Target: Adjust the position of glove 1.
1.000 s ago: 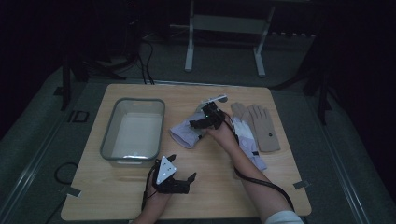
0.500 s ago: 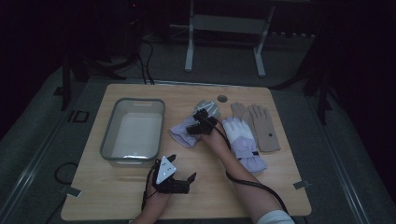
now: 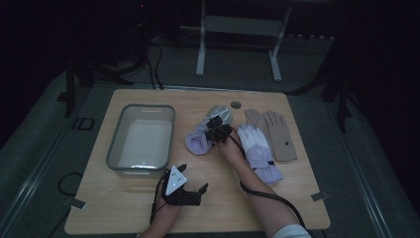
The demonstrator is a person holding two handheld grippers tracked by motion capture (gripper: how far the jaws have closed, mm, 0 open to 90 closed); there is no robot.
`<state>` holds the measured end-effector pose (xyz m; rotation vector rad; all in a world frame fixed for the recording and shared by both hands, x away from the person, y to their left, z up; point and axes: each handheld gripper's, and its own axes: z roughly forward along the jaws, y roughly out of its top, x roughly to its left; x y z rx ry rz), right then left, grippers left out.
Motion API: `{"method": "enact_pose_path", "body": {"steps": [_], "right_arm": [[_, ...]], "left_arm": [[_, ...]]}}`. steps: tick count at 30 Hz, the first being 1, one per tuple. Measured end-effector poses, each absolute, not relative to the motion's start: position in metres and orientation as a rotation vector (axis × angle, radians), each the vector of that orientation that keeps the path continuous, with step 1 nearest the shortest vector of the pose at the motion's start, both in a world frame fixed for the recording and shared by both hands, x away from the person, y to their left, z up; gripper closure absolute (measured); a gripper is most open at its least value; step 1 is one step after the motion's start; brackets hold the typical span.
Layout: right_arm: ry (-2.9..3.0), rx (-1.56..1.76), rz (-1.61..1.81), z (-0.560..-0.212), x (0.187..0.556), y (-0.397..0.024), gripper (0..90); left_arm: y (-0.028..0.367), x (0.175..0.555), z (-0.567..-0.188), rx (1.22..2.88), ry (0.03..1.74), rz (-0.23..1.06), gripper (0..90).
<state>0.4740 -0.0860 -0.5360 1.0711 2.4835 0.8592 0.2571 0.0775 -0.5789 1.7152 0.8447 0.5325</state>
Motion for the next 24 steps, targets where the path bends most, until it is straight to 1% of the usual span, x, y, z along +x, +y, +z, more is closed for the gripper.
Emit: {"method": "enact_pose_path", "body": {"steps": [7, 15, 19, 24], "right_arm": [[2.502, 0.906, 0.921, -0.508, 0.465, -0.101, 85.4], [2.553, 0.545, 0.991, -0.474, 0.432, -0.122, 85.4], [2.59, 0.413, 0.976, -0.468, 0.417, -0.136, 85.3], [2.631, 0.338, 0.95, -0.473, 0.408, -0.151, 85.4]], "left_arm": [[0.078, 0.257, -0.579, 1.716, 0.846, 0.532, 0.4], [0.077, 0.257, -0.579, 1.716, 0.85, 0.536, 0.4], [0.077, 0.257, -0.579, 1.717, 0.85, 0.539, 0.4], [0.077, 0.257, -0.579, 1.717, 0.853, 0.54, 0.4]]}}
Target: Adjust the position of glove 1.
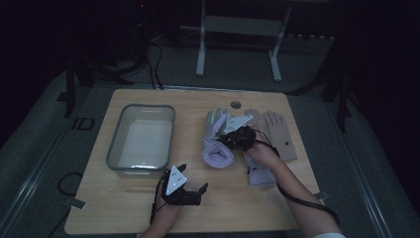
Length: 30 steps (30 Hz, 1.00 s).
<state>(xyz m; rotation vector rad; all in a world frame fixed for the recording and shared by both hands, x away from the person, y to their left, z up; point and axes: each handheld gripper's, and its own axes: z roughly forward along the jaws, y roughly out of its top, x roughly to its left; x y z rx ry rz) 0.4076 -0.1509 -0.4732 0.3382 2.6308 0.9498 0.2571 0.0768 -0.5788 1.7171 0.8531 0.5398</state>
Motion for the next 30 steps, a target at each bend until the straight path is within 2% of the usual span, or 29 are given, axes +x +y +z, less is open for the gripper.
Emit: {"method": "enact_pose_path", "body": {"steps": [11, 16, 24, 30], "right_arm": [[2.749, 0.329, 0.892, -0.519, 0.416, -0.156, 82.5], [2.812, 0.414, 0.916, -0.533, 0.426, -0.164, 68.3], [2.819, 0.479, 0.947, -0.525, 0.42, -0.173, 39.7], [2.78, 0.529, 1.0, -0.516, 0.411, -0.185, 32.8]], "left_arm": [[0.077, 0.257, -0.579, 1.718, 0.85, 0.538, 0.4], [0.077, 0.257, -0.579, 1.719, 0.85, 0.538, 0.4], [0.077, 0.257, -0.579, 1.719, 0.851, 0.537, 0.4], [0.077, 0.257, -0.579, 1.72, 0.851, 0.537, 0.4]]}}
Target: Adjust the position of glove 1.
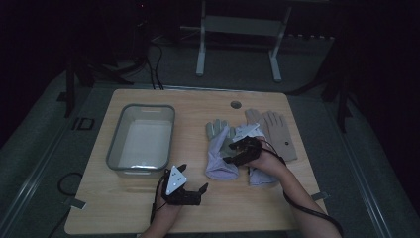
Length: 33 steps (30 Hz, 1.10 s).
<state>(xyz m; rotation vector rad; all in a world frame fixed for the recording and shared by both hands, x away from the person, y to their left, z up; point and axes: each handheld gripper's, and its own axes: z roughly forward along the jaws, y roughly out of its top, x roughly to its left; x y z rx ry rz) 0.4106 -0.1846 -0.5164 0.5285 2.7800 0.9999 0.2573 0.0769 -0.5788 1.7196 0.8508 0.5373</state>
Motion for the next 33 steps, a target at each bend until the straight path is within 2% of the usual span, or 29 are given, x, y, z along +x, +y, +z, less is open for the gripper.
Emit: {"method": "enact_pose_path", "body": {"steps": [6, 16, 33], "right_arm": [[2.718, 0.575, 1.042, -0.499, 0.405, -0.201, 31.8], [2.646, 0.648, 1.04, -0.479, 0.403, -0.237, 35.4], [2.551, 0.815, 0.974, -0.485, 0.404, -0.293, 40.0]], "left_arm": [[0.077, 0.257, -0.579, 1.718, 0.852, 0.537, 0.4], [0.077, 0.257, -0.579, 1.721, 0.853, 0.539, 0.4], [0.076, 0.257, -0.579, 1.722, 0.854, 0.541, 0.4]]}}
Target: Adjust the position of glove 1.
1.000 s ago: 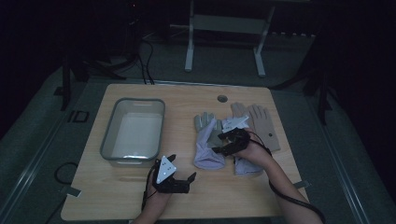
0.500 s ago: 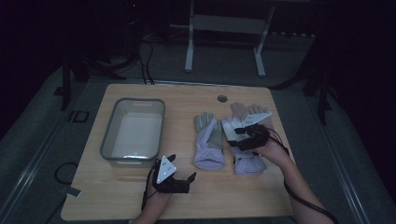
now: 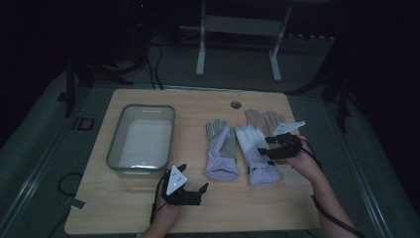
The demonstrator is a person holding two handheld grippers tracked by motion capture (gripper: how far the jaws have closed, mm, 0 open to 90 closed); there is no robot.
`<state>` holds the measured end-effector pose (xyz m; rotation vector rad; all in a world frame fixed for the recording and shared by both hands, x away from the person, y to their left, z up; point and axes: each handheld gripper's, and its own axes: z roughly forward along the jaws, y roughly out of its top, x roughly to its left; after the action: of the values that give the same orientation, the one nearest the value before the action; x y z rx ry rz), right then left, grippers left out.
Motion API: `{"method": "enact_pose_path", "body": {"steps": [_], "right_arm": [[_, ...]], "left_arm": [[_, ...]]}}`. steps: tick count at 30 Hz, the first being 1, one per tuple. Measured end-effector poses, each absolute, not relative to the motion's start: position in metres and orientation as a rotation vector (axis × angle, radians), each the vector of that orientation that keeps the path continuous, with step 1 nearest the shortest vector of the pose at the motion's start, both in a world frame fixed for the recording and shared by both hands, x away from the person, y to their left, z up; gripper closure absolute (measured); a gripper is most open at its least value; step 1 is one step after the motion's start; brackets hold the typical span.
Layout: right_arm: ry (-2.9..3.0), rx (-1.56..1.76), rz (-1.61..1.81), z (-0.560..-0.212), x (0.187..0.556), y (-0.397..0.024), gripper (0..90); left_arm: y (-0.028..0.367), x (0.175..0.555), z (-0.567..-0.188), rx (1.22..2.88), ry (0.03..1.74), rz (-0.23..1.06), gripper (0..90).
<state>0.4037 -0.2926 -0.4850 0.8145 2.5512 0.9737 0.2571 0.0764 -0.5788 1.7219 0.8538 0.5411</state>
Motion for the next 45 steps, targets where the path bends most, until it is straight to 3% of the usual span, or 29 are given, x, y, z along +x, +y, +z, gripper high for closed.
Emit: {"method": "enact_pose_path", "body": {"steps": [10, 27, 30, 33, 45], "right_arm": [[2.535, 0.88, 0.939, -0.507, 0.412, -0.306, 44.0], [2.633, 0.809, 0.975, -0.526, 0.415, -0.283, 46.2], [2.638, 0.818, 0.945, -0.532, 0.418, -0.283, 50.0], [2.642, 0.819, 0.958, -0.536, 0.416, -0.282, 62.0], [2.529, 0.923, 0.945, -0.524, 0.399, -0.276, 78.1]], "left_arm": [[0.076, 0.257, -0.579, 1.722, 0.854, 0.54, 0.4], [0.077, 0.257, -0.579, 1.723, 0.856, 0.539, 0.5], [0.076, 0.257, -0.579, 1.723, 0.854, 0.54, 0.4], [0.076, 0.257, -0.579, 1.724, 0.854, 0.541, 0.4], [0.077, 0.257, -0.579, 1.722, 0.855, 0.539, 0.4]]}}
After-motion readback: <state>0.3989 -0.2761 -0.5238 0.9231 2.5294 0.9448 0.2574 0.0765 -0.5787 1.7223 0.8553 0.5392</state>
